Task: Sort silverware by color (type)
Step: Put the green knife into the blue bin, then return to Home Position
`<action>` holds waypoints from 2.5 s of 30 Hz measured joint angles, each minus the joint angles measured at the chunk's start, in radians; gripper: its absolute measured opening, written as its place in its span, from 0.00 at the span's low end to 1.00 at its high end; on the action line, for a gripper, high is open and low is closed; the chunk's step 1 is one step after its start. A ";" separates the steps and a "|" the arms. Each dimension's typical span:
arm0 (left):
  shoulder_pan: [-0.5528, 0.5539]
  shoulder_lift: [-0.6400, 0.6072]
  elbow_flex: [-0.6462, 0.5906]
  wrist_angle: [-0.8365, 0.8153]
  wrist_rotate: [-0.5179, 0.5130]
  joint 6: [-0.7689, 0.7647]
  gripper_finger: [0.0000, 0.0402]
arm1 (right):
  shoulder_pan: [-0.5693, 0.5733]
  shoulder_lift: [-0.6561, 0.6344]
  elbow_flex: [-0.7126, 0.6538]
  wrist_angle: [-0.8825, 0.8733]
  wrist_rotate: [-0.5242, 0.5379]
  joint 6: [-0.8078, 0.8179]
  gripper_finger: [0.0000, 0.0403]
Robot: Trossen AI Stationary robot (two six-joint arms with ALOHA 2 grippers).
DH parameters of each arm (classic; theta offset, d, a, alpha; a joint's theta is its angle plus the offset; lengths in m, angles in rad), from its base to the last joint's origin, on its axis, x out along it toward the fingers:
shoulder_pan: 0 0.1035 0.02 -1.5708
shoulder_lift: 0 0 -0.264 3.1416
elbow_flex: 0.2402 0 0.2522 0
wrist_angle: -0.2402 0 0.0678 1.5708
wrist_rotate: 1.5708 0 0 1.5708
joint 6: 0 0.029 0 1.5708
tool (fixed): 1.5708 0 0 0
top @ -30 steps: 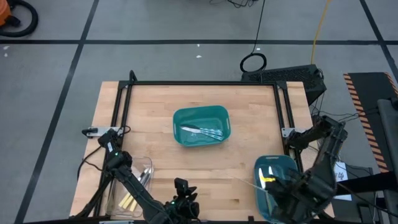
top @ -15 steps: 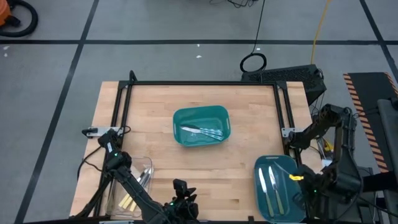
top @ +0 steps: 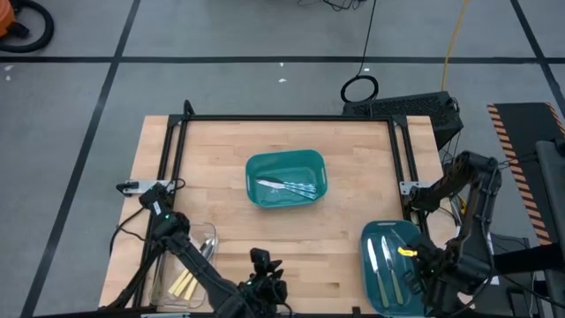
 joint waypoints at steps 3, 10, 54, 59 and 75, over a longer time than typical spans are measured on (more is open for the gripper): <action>0.006 0.000 0.000 0.003 0.000 0.011 0.36 | -0.012 0.016 0.000 0.039 -0.002 -0.042 0.09; 0.012 0.000 0.000 0.003 0.000 0.018 0.36 | -0.013 0.033 0.000 0.059 -0.003 -0.094 0.09; 0.205 -0.017 -0.035 0.426 0.259 0.579 0.34 | -0.102 0.066 -0.218 0.290 1.279 -1.127 0.15; 0.243 -0.016 -0.128 0.496 0.227 0.586 0.25 | -0.173 0.066 -0.308 0.493 1.161 -1.319 0.02; 0.357 -0.146 -0.478 0.676 0.322 0.651 0.08 | -0.248 -0.301 -0.646 0.860 1.069 -1.605 0.00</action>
